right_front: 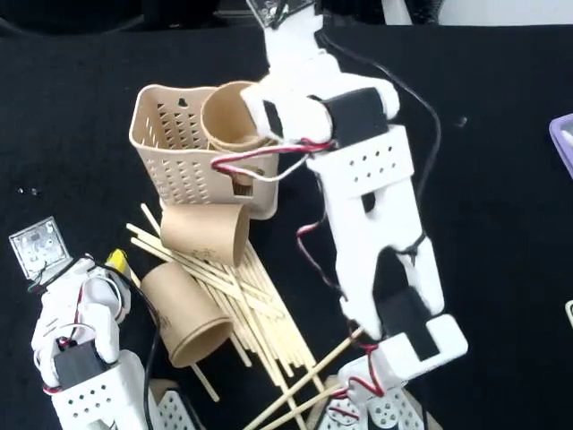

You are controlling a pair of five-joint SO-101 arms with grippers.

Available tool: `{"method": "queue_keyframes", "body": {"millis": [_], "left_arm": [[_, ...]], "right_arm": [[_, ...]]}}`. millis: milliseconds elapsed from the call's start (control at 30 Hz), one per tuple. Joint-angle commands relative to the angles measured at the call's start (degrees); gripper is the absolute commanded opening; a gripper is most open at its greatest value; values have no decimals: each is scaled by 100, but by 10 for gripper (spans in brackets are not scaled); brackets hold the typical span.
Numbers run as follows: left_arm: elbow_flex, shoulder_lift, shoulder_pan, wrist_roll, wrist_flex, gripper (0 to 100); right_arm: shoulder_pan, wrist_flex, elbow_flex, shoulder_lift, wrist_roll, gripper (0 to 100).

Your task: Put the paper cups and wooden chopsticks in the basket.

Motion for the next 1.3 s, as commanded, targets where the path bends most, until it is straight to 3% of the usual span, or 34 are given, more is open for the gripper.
{"method": "queue_keyframes", "body": {"millis": [0, 167, 267, 533, 700, 867, 1267], "left_arm": [[-48, -35, -31, -18, -105, 241], [-48, -35, -31, -18, -114, 241], [-48, -35, -31, -18, -114, 241], [-22, -35, -31, -18, -123, 241], [4, -35, -31, -18, -123, 241], [4, -35, -31, -18, -132, 241], [4, -35, -31, -18, -132, 241]], "right_arm": [[-220, 448, -40, -998, -9, 230], [-659, 1670, 259, -1393, 510, 211], [-967, 1618, 1349, -1596, 360, 211], [-1916, 105, 4646, -2396, 343, 211], [-1960, -1363, 6123, -2721, 9, 211], [-1996, -2180, 6668, -2756, -905, 211], [-1996, -3156, 7424, -2747, -993, 211]]}}
